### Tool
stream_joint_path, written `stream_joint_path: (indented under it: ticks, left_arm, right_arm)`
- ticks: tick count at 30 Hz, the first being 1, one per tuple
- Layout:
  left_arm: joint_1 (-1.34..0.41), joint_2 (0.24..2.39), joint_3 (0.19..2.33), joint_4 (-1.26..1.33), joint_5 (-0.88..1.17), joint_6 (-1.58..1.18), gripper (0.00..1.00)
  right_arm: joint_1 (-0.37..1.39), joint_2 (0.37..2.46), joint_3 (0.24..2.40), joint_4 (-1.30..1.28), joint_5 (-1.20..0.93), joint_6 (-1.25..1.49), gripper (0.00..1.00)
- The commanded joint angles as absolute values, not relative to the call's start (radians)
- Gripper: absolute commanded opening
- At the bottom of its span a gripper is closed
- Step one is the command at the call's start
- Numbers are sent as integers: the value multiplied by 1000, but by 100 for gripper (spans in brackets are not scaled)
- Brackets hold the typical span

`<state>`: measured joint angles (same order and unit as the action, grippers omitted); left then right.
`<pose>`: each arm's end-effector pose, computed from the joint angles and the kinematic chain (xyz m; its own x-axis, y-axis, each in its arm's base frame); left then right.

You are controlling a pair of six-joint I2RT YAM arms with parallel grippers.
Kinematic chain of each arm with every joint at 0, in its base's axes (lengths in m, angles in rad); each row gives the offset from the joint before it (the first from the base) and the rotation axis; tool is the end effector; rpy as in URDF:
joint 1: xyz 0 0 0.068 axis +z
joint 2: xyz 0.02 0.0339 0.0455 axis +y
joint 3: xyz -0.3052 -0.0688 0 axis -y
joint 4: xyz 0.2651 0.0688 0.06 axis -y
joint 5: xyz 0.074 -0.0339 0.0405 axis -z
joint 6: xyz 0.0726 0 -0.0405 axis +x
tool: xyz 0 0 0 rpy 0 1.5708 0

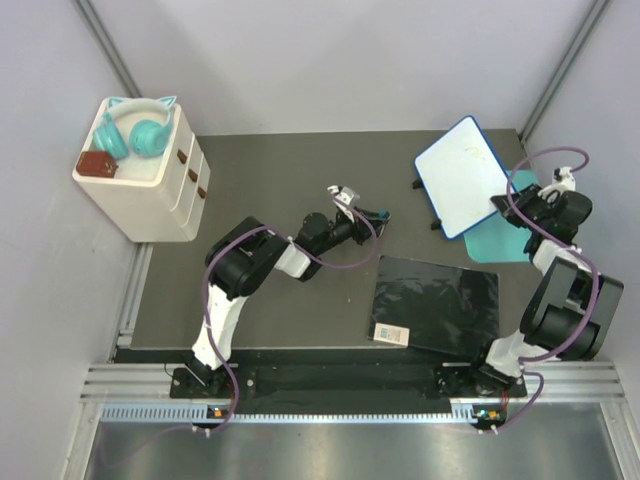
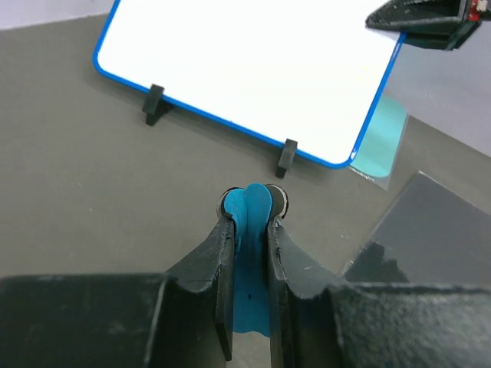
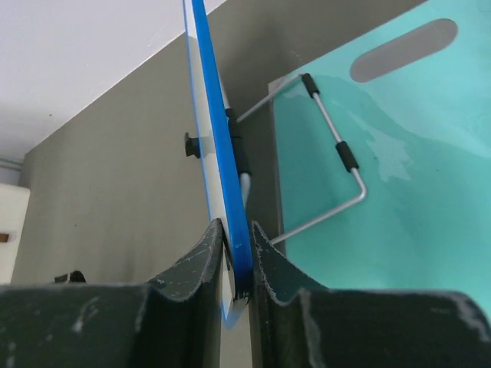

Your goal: Erase the whiteboard

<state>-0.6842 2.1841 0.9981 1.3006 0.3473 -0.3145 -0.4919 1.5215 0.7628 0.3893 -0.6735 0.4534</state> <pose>0.3657 -0.3302 0.1562 -0.1806 -0.2280 -0.9568 0.8417 0.4673 -0.2703 0.3392 -0.1304 0.2323 -0.3490 0.5754 -0.7397 0.0104 0.7916 0.6109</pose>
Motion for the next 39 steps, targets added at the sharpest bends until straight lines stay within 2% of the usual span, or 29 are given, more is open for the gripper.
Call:
stream_joint_path:
  ticks: [1,7,17,25,39]
  left_arm:
    - [-673,2181,1057,1582,328,-305,0]
    - [-673,2190,1140,1539,327,-305,0]
    - [-678,2256,1342,1457,351,-311,0]
    - [-776,2367,1558,1333,385,-307,0]
    - [-936,2603,1845,1289,147,-255,0]
  right_arm:
    - [-401,1453,729,273,-626,287,10]
    - [-344,1379,695,196,-581,226,7]
    - [-328,1370,667,141,-652,207,4]
    - [-327,1370,660,132,-663,207,4]
    - [-327,1362,655,135,-663,222,3]
